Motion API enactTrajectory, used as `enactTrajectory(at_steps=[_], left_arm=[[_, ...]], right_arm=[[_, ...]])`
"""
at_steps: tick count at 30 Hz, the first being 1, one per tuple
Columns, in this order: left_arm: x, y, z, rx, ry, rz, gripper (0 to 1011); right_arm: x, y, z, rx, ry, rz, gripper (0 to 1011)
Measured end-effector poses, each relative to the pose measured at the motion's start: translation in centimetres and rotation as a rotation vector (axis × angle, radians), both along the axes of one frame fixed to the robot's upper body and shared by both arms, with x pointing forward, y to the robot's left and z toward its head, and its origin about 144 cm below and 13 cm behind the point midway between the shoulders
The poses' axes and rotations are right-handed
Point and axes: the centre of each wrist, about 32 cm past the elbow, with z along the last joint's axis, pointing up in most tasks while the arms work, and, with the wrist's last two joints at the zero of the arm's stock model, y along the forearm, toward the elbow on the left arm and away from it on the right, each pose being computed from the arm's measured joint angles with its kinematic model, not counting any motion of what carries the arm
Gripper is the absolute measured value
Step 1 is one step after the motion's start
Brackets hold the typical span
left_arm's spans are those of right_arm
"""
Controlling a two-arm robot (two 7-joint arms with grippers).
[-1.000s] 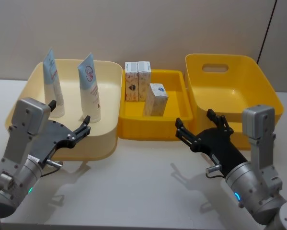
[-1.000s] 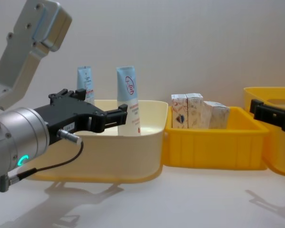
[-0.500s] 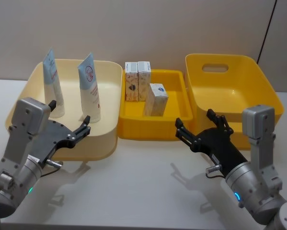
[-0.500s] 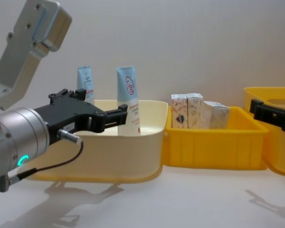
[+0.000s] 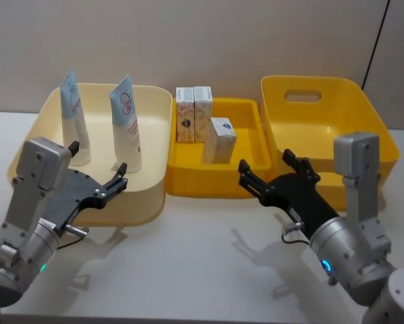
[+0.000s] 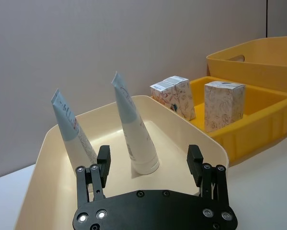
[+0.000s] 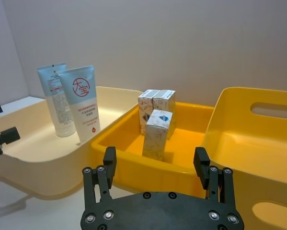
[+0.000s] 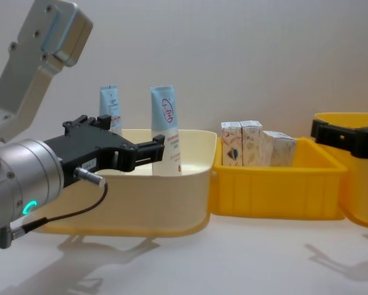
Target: Bimanual collaborative sorting of washing and personal care products
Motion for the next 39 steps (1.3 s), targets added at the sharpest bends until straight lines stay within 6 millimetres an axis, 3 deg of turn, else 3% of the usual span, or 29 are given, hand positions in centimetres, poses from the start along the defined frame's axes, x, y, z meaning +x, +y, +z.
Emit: enactTrajectory(at_steps=[15, 39], left_arm=[[0.0, 0.0, 0.0, 0.000, 0.000, 0.000, 1000], [0.0, 0.0, 0.0, 0.000, 0.000, 0.000, 1000]], right_arm=[[2.5, 2.1, 3.0, 0.028, 0.121, -0.018, 1005], [7.8, 6.6, 4.6, 0.000, 0.230, -0.124, 1005]])
